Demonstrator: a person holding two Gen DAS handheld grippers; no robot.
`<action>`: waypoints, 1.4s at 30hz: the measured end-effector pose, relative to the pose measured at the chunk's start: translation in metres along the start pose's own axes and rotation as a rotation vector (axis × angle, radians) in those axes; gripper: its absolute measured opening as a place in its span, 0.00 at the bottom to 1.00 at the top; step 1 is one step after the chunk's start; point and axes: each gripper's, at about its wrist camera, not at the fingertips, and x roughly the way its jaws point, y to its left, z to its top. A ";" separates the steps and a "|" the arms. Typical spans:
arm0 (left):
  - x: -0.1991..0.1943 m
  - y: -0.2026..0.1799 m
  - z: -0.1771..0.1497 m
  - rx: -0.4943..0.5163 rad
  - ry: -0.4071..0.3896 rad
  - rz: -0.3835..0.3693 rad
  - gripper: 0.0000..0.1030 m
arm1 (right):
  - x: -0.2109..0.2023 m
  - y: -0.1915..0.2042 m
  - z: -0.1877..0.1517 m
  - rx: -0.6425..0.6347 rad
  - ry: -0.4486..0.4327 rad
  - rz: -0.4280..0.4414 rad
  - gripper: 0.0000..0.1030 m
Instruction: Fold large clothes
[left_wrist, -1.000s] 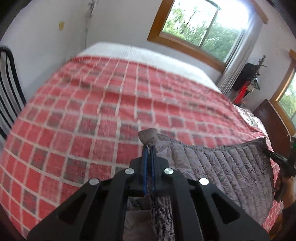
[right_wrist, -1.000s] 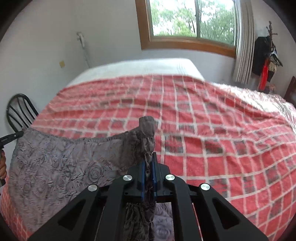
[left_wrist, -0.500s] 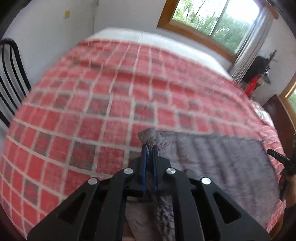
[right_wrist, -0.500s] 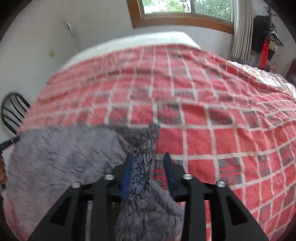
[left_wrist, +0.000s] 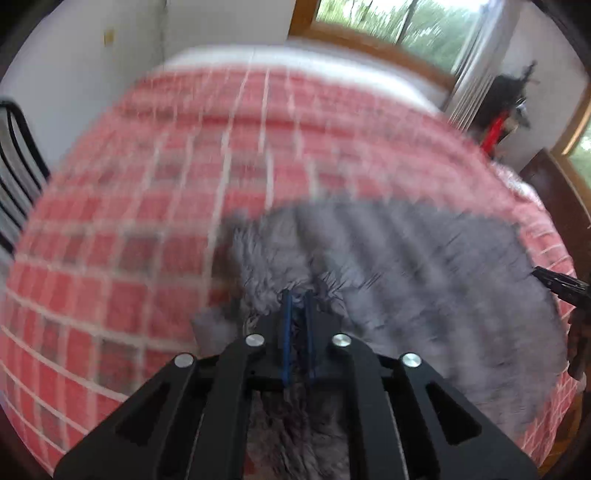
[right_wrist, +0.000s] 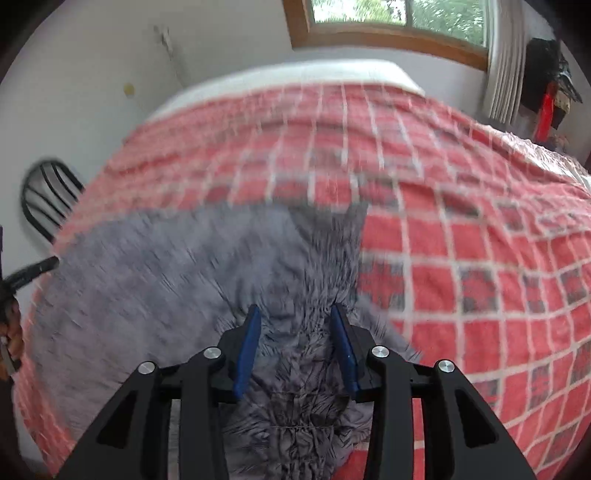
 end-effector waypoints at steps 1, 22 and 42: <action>0.011 0.004 -0.003 -0.010 0.016 0.002 0.03 | 0.004 -0.001 -0.002 0.005 -0.003 -0.001 0.37; -0.034 -0.006 -0.081 0.014 0.000 -0.050 0.01 | -0.033 0.018 -0.067 -0.011 -0.001 0.005 0.33; -0.095 0.018 -0.111 -0.012 -0.070 -0.162 0.28 | -0.102 0.022 -0.102 -0.049 -0.089 0.021 0.30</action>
